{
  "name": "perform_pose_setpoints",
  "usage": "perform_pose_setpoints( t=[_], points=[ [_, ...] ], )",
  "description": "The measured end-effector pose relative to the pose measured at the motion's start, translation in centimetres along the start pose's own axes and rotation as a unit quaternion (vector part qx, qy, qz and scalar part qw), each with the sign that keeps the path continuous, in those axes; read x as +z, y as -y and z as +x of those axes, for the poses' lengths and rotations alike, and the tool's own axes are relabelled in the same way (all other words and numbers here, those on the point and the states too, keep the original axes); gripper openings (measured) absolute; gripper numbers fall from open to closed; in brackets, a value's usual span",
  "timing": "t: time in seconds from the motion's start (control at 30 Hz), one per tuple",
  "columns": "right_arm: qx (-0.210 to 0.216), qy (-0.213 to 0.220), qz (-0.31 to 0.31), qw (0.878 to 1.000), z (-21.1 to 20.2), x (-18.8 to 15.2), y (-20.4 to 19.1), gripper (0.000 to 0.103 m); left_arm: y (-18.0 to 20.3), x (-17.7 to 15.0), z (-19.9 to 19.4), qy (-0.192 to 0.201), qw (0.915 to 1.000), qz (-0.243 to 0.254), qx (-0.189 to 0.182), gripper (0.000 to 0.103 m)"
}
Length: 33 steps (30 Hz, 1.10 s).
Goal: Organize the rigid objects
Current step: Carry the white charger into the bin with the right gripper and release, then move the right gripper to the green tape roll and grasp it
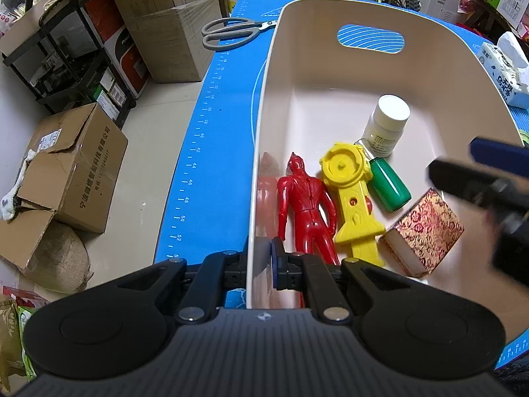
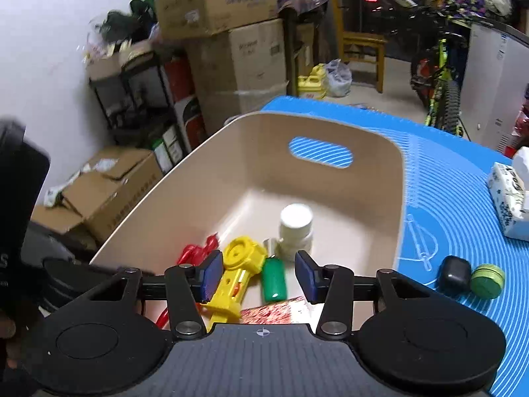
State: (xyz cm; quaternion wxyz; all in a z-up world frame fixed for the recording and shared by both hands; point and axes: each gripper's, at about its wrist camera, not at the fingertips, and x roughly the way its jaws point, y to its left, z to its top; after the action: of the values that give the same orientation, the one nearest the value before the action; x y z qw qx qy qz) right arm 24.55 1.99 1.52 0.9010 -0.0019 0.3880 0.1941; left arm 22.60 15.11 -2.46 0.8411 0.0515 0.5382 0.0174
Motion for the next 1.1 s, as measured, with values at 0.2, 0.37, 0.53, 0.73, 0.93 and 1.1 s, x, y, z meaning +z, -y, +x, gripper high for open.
perform_pose_setpoints(
  t=[0.2,0.37,0.53,0.73,0.93,1.1],
  points=[
    [-0.026,0.036,0.027,0.999,-1.7,0.8,3.2,0.061,0.0,0.0,0.0,0.0,1.0,0.001,0.001,0.011],
    [-0.059,0.051,0.051,0.996,-2.4,1.2,7.1,0.064,0.1,0.0,0.1,0.0,1.0,0.003,0.002,0.011],
    [-0.098,0.049,0.079,0.991,-2.1,1.1,11.3,0.064,0.1,0.0,0.0,0.0,1.0,0.003,0.003,0.012],
    [-0.137,0.04,0.106,0.984,-1.2,0.2,15.3,0.067,0.1,-0.1,-0.1,0.0,1.0,0.005,0.005,0.012],
    [-0.165,0.021,0.128,0.978,0.2,-0.8,17.5,0.07,0.1,0.0,-0.1,0.0,1.0,0.005,0.006,0.012],
    [-0.174,0.005,0.153,0.973,1.3,-1.5,19.4,0.071,0.2,-0.1,-0.1,0.001,0.9999,0.006,0.009,0.012]
  ],
)
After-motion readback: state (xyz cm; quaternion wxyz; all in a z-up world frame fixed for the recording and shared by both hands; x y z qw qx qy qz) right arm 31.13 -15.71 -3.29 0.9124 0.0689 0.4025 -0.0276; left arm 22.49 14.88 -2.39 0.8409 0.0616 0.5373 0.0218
